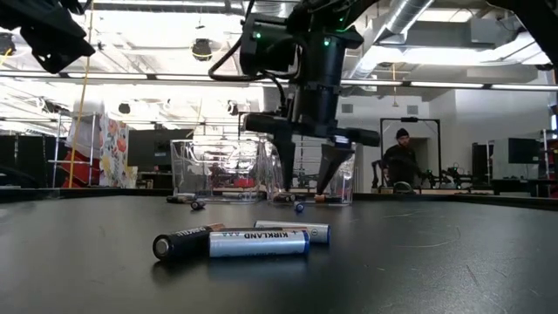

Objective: Sort batteries
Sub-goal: Put the white battery into the left transparent bin

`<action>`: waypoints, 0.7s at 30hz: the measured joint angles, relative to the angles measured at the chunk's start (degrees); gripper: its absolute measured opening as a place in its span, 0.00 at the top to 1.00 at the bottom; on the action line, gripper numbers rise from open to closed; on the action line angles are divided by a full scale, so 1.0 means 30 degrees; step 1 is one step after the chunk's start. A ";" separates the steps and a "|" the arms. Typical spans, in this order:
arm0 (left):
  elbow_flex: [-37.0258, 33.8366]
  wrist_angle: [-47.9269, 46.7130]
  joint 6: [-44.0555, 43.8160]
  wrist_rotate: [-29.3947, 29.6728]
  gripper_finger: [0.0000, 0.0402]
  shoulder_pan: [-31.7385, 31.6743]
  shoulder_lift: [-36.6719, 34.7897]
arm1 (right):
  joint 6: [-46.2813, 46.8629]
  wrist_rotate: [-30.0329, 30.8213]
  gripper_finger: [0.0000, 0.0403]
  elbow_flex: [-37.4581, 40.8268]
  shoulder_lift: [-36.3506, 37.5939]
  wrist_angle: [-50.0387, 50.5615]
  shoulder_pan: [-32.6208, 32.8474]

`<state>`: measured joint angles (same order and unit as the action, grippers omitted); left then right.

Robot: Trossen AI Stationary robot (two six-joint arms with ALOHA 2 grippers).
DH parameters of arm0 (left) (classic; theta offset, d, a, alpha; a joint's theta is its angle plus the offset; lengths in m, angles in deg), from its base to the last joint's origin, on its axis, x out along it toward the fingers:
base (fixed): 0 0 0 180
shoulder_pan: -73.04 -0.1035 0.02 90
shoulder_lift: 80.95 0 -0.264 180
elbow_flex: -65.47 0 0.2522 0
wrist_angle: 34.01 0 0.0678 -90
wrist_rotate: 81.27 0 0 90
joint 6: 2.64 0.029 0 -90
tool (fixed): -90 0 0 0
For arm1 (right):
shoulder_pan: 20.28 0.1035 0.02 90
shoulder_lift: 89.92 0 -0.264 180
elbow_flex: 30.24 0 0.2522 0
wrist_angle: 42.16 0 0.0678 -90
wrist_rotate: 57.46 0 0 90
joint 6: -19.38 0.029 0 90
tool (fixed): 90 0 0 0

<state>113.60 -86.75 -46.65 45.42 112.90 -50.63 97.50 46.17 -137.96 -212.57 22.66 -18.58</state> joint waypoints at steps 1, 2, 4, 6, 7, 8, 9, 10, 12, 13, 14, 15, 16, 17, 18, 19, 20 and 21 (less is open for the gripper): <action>0.0000 -0.0060 -0.0003 0.0007 0.74 0.0000 0.0002 | 0.0093 0.0028 0.44 0.0074 -0.0084 -0.0175 0.0049; 0.0000 -0.0136 -0.0006 0.0002 0.74 0.0000 -0.0007 | 0.0228 0.0027 0.45 0.0191 -0.0162 -0.0274 0.0138; 0.0000 -0.0263 -0.0011 0.0007 0.74 0.0000 -0.0007 | 0.0533 0.0052 0.46 0.0353 -0.0779 -0.0789 0.0265; 0.0000 -0.0269 0.0007 0.0015 0.74 -0.0007 -0.0002 | 0.0765 0.0327 0.48 0.0431 -0.1010 -0.1195 0.0513; 0.0000 -0.0293 -0.0004 0.0013 0.74 -0.0007 -0.0019 | 0.0802 0.0429 0.49 0.0377 -0.1328 -0.1275 0.0657; 0.0000 -0.0321 -0.0051 0.0007 0.74 -0.0007 -0.0007 | 0.0867 0.0515 0.51 0.0373 -0.1593 -0.1363 0.0789; 0.0000 -0.0378 -0.0066 0.0007 0.74 -0.0007 -0.0007 | 0.1026 0.0620 0.53 0.0376 -0.1761 -0.1324 0.0902; 0.0000 -0.0381 -0.0066 0.0015 0.74 -0.0013 -0.0007 | 0.1083 0.0707 0.57 0.0380 -0.1861 -0.1230 0.1026; 0.0000 -0.0377 -0.0073 0.0007 0.74 -0.0013 -0.0007 | 0.1089 0.0972 0.65 0.0364 -0.2155 -0.1155 0.1243; 0.0000 -0.0372 -0.0080 0.0000 0.74 -0.0015 -0.0007 | 0.1094 0.1255 0.71 0.0358 -0.2227 -0.1092 0.1361; 0.0000 -0.0372 -0.0069 0.0000 0.74 -0.0015 -0.0007 | 0.1094 0.1544 0.77 0.0358 -0.2294 -0.1064 0.1488; 0.0000 -0.0374 -0.0060 0.0000 0.74 -0.0015 -0.0007 | 0.1101 0.1767 0.83 0.0358 -0.2367 -0.1073 0.1599; 0.0000 -0.0372 -0.0058 0.0000 0.74 -0.0015 -0.0007 | 0.1102 0.1897 0.88 0.0358 -0.2369 -0.1118 0.1693; 0.0000 -0.0378 -0.0058 -0.0002 0.74 -0.0015 -0.0007 | 0.1099 0.2016 0.93 0.0354 -0.2369 -0.1180 0.1766; 0.0000 -0.0372 -0.0058 -0.0007 0.74 -0.0015 -0.0007 | 0.1096 0.2125 0.96 0.0358 -0.2369 -0.1222 0.1854; 0.0000 -0.0373 -0.0058 -0.0007 0.74 -0.0015 -0.0007 | 0.1108 0.2235 0.97 0.0372 -0.2360 -0.1238 0.1919; 0.0000 -0.0387 -0.0058 -0.0007 0.74 -0.0015 -0.0007 | 0.1114 0.2271 0.96 0.0390 -0.2302 -0.1228 0.1951; 0.0000 -0.0387 -0.0058 -0.0007 0.74 -0.0015 -0.0007 | 0.1111 0.2244 0.96 0.0395 -0.2289 -0.1231 0.1958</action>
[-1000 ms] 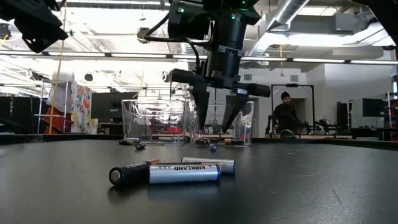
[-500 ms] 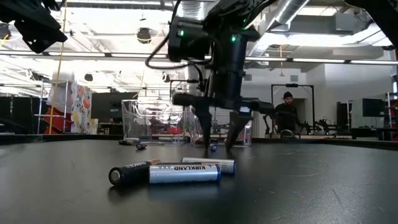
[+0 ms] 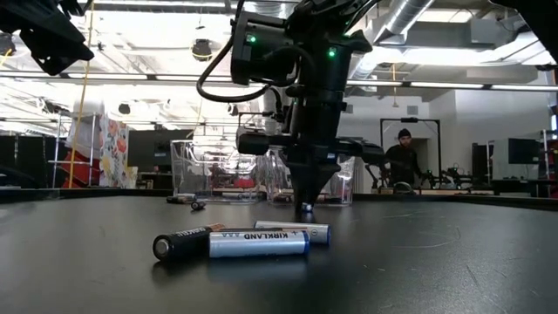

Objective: Sort batteries
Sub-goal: Put the white battery into the left transparent bin

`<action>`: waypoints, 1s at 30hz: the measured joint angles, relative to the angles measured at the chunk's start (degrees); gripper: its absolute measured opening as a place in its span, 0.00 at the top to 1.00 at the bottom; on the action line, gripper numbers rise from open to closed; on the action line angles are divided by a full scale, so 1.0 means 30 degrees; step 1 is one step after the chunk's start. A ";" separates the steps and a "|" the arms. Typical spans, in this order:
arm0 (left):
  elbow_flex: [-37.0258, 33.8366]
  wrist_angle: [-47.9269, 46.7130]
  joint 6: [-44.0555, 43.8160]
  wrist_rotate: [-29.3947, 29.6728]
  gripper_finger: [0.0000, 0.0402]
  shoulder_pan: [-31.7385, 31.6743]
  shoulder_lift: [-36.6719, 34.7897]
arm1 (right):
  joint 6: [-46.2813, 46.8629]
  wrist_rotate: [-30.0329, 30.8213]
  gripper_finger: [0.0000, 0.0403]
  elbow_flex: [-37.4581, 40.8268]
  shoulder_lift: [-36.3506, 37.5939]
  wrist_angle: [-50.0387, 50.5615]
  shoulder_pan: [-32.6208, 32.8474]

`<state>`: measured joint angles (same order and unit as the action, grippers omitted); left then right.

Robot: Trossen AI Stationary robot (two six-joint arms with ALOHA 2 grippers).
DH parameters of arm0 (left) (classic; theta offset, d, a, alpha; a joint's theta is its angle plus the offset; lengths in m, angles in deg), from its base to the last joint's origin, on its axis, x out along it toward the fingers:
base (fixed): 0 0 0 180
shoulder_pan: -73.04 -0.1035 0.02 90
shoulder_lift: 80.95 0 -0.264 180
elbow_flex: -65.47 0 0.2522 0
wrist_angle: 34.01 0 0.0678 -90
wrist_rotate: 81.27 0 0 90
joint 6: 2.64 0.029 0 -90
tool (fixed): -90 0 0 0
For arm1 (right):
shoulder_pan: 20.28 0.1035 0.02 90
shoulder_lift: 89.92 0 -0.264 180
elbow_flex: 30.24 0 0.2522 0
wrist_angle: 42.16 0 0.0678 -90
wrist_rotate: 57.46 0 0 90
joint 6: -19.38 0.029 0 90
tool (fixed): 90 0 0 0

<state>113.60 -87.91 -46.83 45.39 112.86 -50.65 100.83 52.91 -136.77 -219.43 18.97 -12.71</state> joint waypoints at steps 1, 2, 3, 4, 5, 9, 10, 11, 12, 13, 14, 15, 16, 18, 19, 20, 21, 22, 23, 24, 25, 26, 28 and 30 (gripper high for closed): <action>0.0000 -0.0003 0.0000 0.0000 0.74 0.0000 0.0000 | 0.0010 -0.0054 0.96 -0.0010 0.0001 0.0026 0.0001; 0.0000 -0.0011 0.0011 0.0000 0.74 0.0000 0.0000 | 0.0013 -0.0118 0.96 -0.0110 0.0096 0.0199 0.0029; 0.0000 -0.0007 0.0049 0.0000 0.74 0.0000 0.0000 | -0.0008 -0.0174 0.96 -0.0229 0.0216 0.0422 0.0029; 0.0000 -0.0015 0.0073 -0.0003 0.74 0.0000 0.0000 | -0.0090 -0.0244 0.96 -0.0399 0.0244 0.0578 0.0032; 0.0000 -0.0036 0.0068 -0.0007 0.74 0.0000 0.0000 | -0.0171 -0.0256 0.96 -0.0618 0.0252 0.0744 0.0041; 0.0000 -0.0168 0.0073 -0.0007 0.74 0.0000 0.0000 | -0.0642 -0.0372 0.96 -0.1621 0.0474 0.2018 0.0042; 0.0000 -0.0224 0.0073 -0.0007 0.74 0.0000 0.0000 | -0.0745 -0.0524 0.96 -0.1845 0.0554 0.2263 0.0036; 0.0000 -0.0282 0.0073 -0.0007 0.74 0.0000 0.0000 | -0.0746 -0.0694 0.96 -0.1997 0.0669 0.2477 0.0047; 0.0000 -0.0285 0.0073 -0.0015 0.74 0.0000 0.0000 | -0.0766 -0.0693 0.96 -0.2189 0.0731 0.2549 0.0059; 0.0005 -0.0289 0.0060 -0.0015 0.74 0.0000 0.0000 | -0.0759 -0.0658 0.96 -0.2321 0.0815 0.2521 0.0094; 0.0003 -0.0331 0.0054 -0.0022 0.74 0.0000 0.0000 | -0.0773 -0.0556 0.96 -0.2461 0.0941 0.2729 0.0116; 0.0000 -0.0373 0.0047 -0.0026 0.74 0.0000 0.0000 | -0.0796 -0.0519 0.96 -0.2504 0.1063 0.2999 0.0163; 0.0003 -0.0407 0.0017 -0.0033 0.74 0.0000 0.0000 | -0.0803 -0.0452 0.96 -0.2552 0.1110 0.3144 0.0246; 0.0003 -0.0437 -0.0015 -0.0036 0.74 0.0000 0.0000 | -0.0788 -0.0181 0.96 -0.2579 0.1234 0.3180 0.0326; 0.0007 -0.0437 -0.0015 -0.0038 0.74 0.0000 0.0000 | -0.0793 -0.0161 0.96 -0.2579 0.1334 0.3244 0.0335; 0.0006 -0.0444 -0.0022 -0.0051 0.74 0.0000 0.0000 | -0.0787 -0.0152 0.96 -0.2579 0.1423 0.3271 0.0358; 0.0007 -0.0444 -0.0022 -0.0051 0.74 0.0000 0.0000 | -0.0788 -0.0126 0.96 -0.2595 0.1502 0.3272 0.0421; 0.0007 -0.0451 -0.0022 -0.0051 0.74 0.0000 0.0000 | -0.0796 -0.0095 0.96 -0.2630 0.1640 0.3293 0.0488; 0.0007 -0.0458 -0.0028 -0.0051 0.74 0.0000 0.0000 | -0.0803 -0.0088 0.96 -0.2649 0.1748 0.3286 0.0510; 0.0007 -0.0479 -0.0029 -0.0051 0.74 0.0000 0.0000 | -0.0803 -0.0088 0.96 -0.2750 0.1776 0.3272 0.0523; 0.0007 -0.0492 -0.0036 -0.0051 0.74 0.0000 0.0000 | -0.0803 -0.0083 0.96 -0.2915 0.1800 0.3300 0.0527; 0.0007 -0.0503 -0.0036 -0.0051 0.74 0.0000 0.0000 | -0.0828 -0.0081 0.96 -0.3140 0.1853 0.3478 0.0525; 0.0007 -0.0510 -0.0022 -0.0041 0.74 0.0000 0.0000 | -0.1417 -0.0030 0.96 -0.3607 0.2049 0.3914 0.0577; 0.0007 -0.0510 -0.0028 0.0076 0.74 0.0000 0.0000 | -0.2230 0.0145 0.96 -0.4218 0.2348 0.4186 0.0559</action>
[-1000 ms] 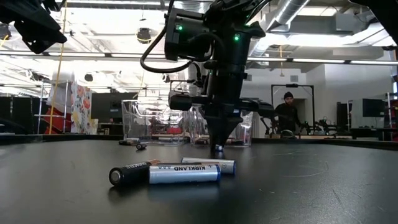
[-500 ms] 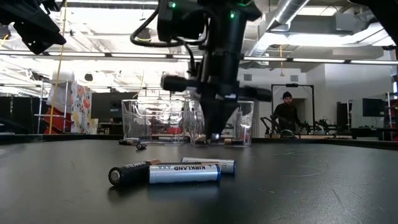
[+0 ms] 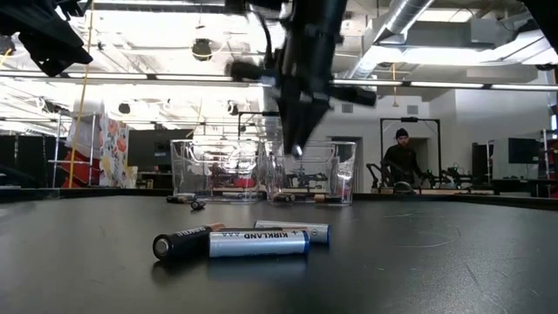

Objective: Sort batteries
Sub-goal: Put the white battery into the left transparent bin

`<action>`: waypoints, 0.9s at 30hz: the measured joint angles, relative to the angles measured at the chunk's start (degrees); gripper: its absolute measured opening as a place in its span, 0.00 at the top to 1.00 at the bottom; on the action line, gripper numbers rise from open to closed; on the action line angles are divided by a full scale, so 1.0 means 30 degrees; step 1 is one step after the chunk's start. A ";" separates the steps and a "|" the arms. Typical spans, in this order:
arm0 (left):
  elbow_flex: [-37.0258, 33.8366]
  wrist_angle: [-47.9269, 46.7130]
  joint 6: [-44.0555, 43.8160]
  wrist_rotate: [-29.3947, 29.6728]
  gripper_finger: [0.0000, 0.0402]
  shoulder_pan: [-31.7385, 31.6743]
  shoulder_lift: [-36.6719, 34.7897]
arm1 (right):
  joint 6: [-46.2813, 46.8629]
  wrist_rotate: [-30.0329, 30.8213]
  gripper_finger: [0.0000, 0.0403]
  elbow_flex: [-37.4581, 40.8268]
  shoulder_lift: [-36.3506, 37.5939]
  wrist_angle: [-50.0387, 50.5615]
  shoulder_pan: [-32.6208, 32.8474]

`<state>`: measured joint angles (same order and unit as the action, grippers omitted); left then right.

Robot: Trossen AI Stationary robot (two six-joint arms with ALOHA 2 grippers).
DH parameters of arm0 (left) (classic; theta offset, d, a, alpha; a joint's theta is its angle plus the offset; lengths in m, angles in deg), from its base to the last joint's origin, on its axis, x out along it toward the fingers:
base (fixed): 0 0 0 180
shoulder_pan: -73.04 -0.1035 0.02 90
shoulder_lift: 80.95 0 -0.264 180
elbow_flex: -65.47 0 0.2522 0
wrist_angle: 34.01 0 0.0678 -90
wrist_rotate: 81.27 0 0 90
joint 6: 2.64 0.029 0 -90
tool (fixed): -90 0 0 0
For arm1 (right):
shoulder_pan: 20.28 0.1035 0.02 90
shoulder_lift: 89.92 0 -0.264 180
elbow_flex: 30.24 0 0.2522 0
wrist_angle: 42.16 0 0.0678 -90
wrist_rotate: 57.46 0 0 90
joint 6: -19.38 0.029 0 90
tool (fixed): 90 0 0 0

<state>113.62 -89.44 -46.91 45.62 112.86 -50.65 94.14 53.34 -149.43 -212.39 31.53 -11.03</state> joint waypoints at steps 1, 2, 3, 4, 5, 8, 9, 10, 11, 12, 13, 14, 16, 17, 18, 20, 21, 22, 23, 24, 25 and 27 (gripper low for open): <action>0.0000 -0.0005 -0.0008 0.0167 0.74 0.0000 0.0005 | -0.0486 0.0000 0.96 -0.0289 0.0208 0.0149 -0.0017; 0.0000 -0.0007 -0.0011 0.0333 0.74 0.0000 0.0000 | -0.1057 -0.0007 0.96 -0.0608 0.0386 0.0244 -0.0058; 0.0000 -0.0007 -0.0020 0.0625 0.74 0.0000 0.0000 | -0.1656 0.0000 0.96 -0.0920 0.0561 0.0317 -0.0133; 0.0000 -0.0005 -0.0019 0.0970 0.74 0.0000 0.0007 | -0.2294 0.0001 0.96 -0.1243 0.0788 0.0418 -0.0237; 0.0000 -0.0019 -0.0023 0.1356 0.74 0.0000 0.0007 | -0.2865 -0.0026 0.96 -0.1582 0.0958 0.0463 -0.0426; 0.0000 -0.0006 -0.0111 0.2290 0.74 -0.0033 0.0000 | -0.4402 -0.0024 0.96 -0.2766 0.1293 0.0500 -0.1278; 0.0000 0.0000 -0.0367 0.2314 0.74 -0.0095 0.0000 | -0.5087 -0.0029 0.96 -0.3243 0.1343 0.0488 -0.1667; 0.0000 0.0000 -0.0777 0.2307 0.74 -0.0172 0.0000 | -0.5763 -0.0043 0.96 -0.3727 0.1353 0.0488 -0.2052; 0.0000 0.0000 -0.1230 0.2292 0.74 -0.0260 0.0007 | -0.6431 -0.0277 0.96 -0.4229 0.1353 0.0441 -0.2475; 0.0000 0.0000 -0.1570 0.2261 0.74 -0.0323 0.0007 | -0.7111 -0.0420 0.96 -0.4708 0.1353 0.0370 -0.2894; 0.0000 -0.0007 -0.1824 0.2226 0.74 -0.0384 0.0000 | -0.7866 -0.0482 0.96 -0.5137 0.1353 0.0297 -0.3326; 0.0000 -0.0002 -0.1972 0.2218 0.74 -0.0438 0.0000 | -0.8654 -0.0741 0.96 -0.5485 0.1357 0.0089 -0.3796; 0.0000 0.0000 -0.2019 0.2205 0.74 -0.0596 0.0020 | -1.0127 -0.1656 0.96 -0.5947 0.1385 -0.0601 -0.4811; 0.0000 0.0000 -0.2041 0.2205 0.74 -0.0723 0.0015 | -1.0781 -0.2259 0.96 -0.6058 0.1390 -0.0983 -0.5344; 0.0000 0.0000 -0.2106 0.2255 0.74 -0.0888 0.0015 | -1.1377 -0.2896 0.97 -0.6118 0.1390 -0.1376 -0.5878; 0.0000 -0.0013 -0.2405 0.2368 0.74 -0.1294 0.0009 | -1.2457 -0.3875 0.98 -0.6135 0.1382 -0.1789 -0.6874; 0.0000 -0.0022 -0.2481 0.2385 0.74 -0.1542 0.0007 | -1.2879 -0.4108 0.99 -0.6135 0.1382 -0.1928 -0.7297; 0.0000 -0.0034 -0.2532 0.2396 0.74 -0.1824 0.0007 | -1.3284 -0.4279 0.99 -0.6135 0.1382 -0.2040 -0.7710; 0.0000 -0.0050 -0.2599 0.2419 0.74 -0.2138 0.0007 | -1.3667 -0.4446 0.99 -0.6135 0.1382 -0.2184 -0.8068; 0.0000 -0.0086 -0.2730 0.2438 0.74 -0.2460 0.0007 | -1.4039 -0.4540 0.99 -0.6135 0.1382 -0.2389 -0.8374; 0.0000 -0.0181 -0.2936 0.2463 0.74 -0.2809 0.0006 | -1.4449 -0.4776 1.00 -0.6135 0.1382 -0.2585 -0.8639; 0.0000 -0.0409 -0.3342 0.2525 0.74 -0.3519 0.0000 | -1.5270 -0.5554 1.00 -0.6135 0.1382 -0.3146 -0.9130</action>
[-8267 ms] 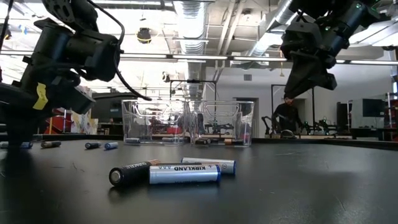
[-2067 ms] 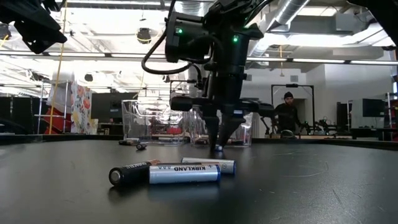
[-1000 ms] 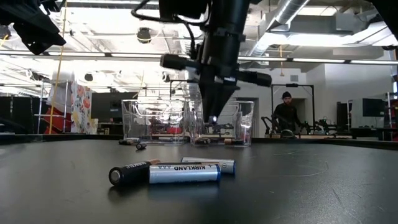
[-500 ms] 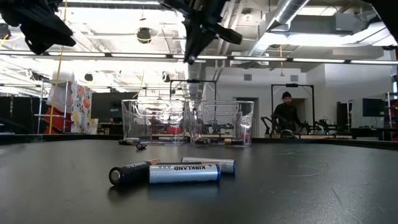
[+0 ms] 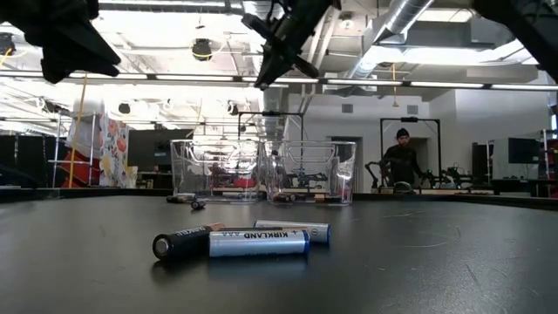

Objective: Sort batteries
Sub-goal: Put the white battery into the left transparent bin

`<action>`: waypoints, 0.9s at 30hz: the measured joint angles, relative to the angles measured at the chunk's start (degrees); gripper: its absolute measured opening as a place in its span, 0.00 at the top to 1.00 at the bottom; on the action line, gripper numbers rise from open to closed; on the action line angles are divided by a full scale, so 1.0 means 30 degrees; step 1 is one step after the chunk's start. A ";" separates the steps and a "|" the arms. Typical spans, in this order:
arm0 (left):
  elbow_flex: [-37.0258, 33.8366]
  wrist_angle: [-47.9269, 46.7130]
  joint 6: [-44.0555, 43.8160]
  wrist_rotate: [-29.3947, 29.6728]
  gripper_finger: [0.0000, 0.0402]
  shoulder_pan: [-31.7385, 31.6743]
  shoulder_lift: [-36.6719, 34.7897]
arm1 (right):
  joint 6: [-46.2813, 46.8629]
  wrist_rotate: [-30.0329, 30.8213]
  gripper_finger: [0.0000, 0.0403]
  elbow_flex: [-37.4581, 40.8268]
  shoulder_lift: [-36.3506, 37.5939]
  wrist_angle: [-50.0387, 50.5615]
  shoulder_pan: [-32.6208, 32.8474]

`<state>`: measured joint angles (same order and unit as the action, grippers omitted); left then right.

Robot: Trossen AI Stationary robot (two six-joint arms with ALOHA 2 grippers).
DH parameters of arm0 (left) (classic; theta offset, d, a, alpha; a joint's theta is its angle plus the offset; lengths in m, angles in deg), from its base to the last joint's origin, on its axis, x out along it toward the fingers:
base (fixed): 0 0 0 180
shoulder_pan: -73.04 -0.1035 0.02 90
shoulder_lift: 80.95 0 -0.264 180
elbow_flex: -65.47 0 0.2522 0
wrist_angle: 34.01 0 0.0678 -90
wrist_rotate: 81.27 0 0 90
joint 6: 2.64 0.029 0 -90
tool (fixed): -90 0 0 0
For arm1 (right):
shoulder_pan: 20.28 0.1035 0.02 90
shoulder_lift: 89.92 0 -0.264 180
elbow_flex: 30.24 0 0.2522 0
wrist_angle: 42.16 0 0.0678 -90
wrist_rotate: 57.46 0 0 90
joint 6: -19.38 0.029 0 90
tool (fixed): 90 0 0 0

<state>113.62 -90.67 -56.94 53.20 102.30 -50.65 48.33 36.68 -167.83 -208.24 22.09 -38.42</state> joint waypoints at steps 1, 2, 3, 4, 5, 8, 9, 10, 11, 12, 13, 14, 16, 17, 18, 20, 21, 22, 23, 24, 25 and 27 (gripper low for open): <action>0.0000 -0.0001 -0.0099 0.0020 0.74 -0.0367 0.0000 | -0.0368 -0.0360 1.00 0.0000 0.0000 -0.0303 -0.0235; 0.0000 0.0013 -0.0132 0.0035 0.74 -0.0766 0.0000 | -0.0741 -0.0555 1.00 0.0000 0.0000 -0.0479 -0.0419; 0.0000 0.0023 -0.0141 0.0037 0.74 -0.1143 0.0000 | -0.1120 -0.0673 1.00 0.0000 0.0000 -0.0560 -0.0561; 0.0000 0.0032 -0.0141 0.0037 0.74 -0.1508 0.0000 | -0.1476 -0.0779 1.00 0.0000 0.0000 -0.0631 -0.0709; 0.0000 0.0037 -0.0141 0.0037 0.74 -0.1873 0.0000 | -0.1800 -0.0835 1.00 0.0000 -0.0045 -0.0685 -0.0843; 0.0000 0.0044 -0.0129 0.0030 0.74 -0.2827 0.0005 | -0.2616 -0.1266 1.00 -0.0029 -0.0522 -0.1195 -0.1078; 0.0000 0.0052 -0.0052 0.0025 0.74 -0.3119 0.0000 | -0.2928 -0.1568 1.00 -0.0029 -0.0880 -0.1154 -0.1122; 0.0004 0.0082 0.0024 0.0018 0.74 -0.3377 0.0000 | -0.3230 -0.1938 1.00 -0.0032 -0.1279 -0.1499 -0.1101; 0.0007 0.0095 0.0095 0.0002 0.74 -0.3629 0.0003 | -0.3487 -0.2194 1.00 -0.0051 -0.1629 -0.1780 -0.1090; 0.0007 0.0079 0.0110 -0.0055 0.74 -0.3860 0.0007 | -0.3768 -0.2340 1.00 -0.0039 -0.2045 -0.1709 -0.1068; 0.0007 0.0078 0.0057 -0.0095 0.74 -0.4048 0.0000 | -0.4043 -0.2402 1.00 -0.0015 -0.2466 -0.1674 -0.1052; 0.0015 0.0088 -0.0003 -0.0101 0.74 -0.4226 0.0000 | -0.4246 -0.2437 1.00 -0.0015 -0.2914 -0.2095 -0.1024; 0.0011 0.0095 -0.0073 -0.0116 0.74 -0.4507 0.0012 | -0.4688 -0.2502 1.00 -0.0289 -0.3569 -0.2153 -0.1017; 0.0012 0.0095 -0.0159 -0.0116 0.74 -0.4620 0.0015 | -0.5019 -0.2509 1.00 -0.0644 -0.3978 -0.2141 -0.1022; 0.0015 0.0095 -0.0171 -0.0116 0.74 -0.4725 0.0015 | -0.5314 -0.2527 1.00 -0.1097 -0.4389 -0.2328 -0.1034; 0.0010 0.0115 -0.0264 -0.0123 0.74 -0.4909 0.0015 | -0.5900 -0.2971 1.00 -0.2130 -0.5342 -0.1862 -0.1053; 0.0015 0.0109 -0.0382 -0.0118 0.74 -0.4983 0.0015 | -0.6149 -0.3286 1.00 -0.2780 -0.5954 -0.1598 -0.1062; 0.0015 0.0110 -0.0480 -0.0123 0.74 -0.5041 0.0015 | -0.6356 -0.3526 1.00 -0.3523 -0.6585 -0.1397 -0.1067; 0.0015 0.0109 -0.0630 -0.0123 0.74 -0.5106 0.0021 | -0.6591 -0.3679 1.00 -0.3742 -0.7076 -0.1294 -0.1046; 0.0014 0.0081 -0.0776 -0.0116 0.74 -0.5144 0.0015 | -0.6750 -0.3892 1.00 -0.3359 -0.7155 -0.1835 -0.1039; 0.0014 0.0094 -0.0811 -0.0116 0.74 -0.5178 0.0015 | -0.6769 -0.3972 1.00 -0.3204 -0.7155 -0.1914 -0.1036; 0.0015 0.0117 -0.0881 -0.0119 0.74 -0.5271 0.0015 | -0.6854 -0.4105 1.00 -0.3499 -0.7472 -0.1795 -0.1071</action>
<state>113.66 -90.31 -59.58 52.84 86.49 -50.60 27.77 24.36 -178.33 -230.66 16.71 -41.64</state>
